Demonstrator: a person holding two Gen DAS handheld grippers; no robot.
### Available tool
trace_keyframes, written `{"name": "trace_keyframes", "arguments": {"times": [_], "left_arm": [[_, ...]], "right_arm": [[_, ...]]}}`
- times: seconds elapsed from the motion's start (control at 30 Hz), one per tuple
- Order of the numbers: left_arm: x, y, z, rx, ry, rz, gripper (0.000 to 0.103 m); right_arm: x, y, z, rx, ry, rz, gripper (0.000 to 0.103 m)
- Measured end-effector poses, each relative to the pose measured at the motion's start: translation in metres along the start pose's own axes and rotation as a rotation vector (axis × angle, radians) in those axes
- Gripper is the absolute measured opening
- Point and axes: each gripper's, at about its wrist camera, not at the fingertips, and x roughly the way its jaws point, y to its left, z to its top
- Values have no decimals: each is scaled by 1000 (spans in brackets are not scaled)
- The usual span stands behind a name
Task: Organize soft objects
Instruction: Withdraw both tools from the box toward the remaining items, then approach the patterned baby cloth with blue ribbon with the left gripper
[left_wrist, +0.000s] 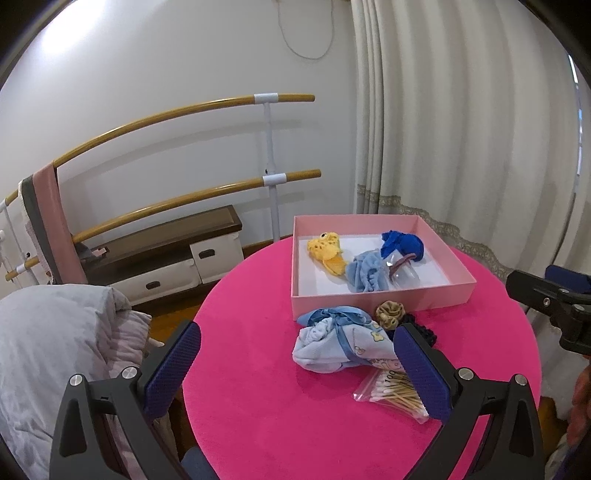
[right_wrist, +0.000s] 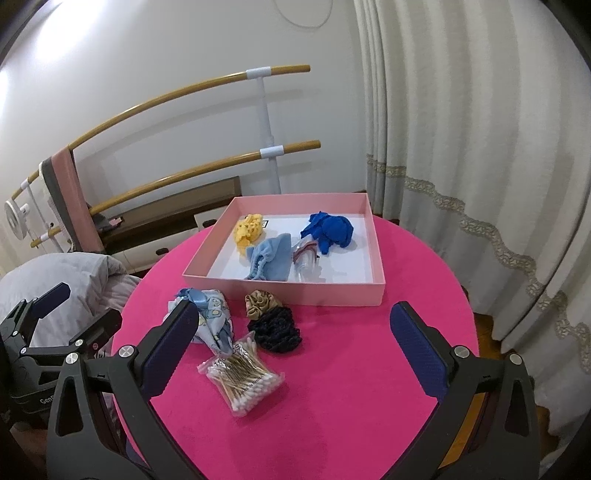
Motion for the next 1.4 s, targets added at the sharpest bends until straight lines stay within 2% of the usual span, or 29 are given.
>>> {"name": "trace_keyframes", "arguments": {"times": [0.43, 0.63, 0.9, 0.97, 1.1, 1.2, 1.4], "left_arm": [[42, -8, 6, 3, 96, -57, 103], [77, -19, 14, 13, 133, -64, 103], [140, -28, 8, 19, 204, -11, 103], [156, -26, 5, -6, 219, -39, 103], [172, -14, 1, -77, 217, -96, 103], [180, -10, -3, -90, 216, -123, 103], [185, -17, 2, -57, 228, -101, 103]], "right_arm": [[25, -10, -3, 9, 63, -16, 103], [40, -12, -7, 9, 96, -21, 103], [63, -19, -12, 21, 141, -18, 103], [69, -20, -13, 20, 153, -16, 103], [83, -19, -17, 13, 186, -4, 103], [94, -15, -21, 5, 211, 7, 103], [101, -17, -22, 16, 218, 3, 103]]}}
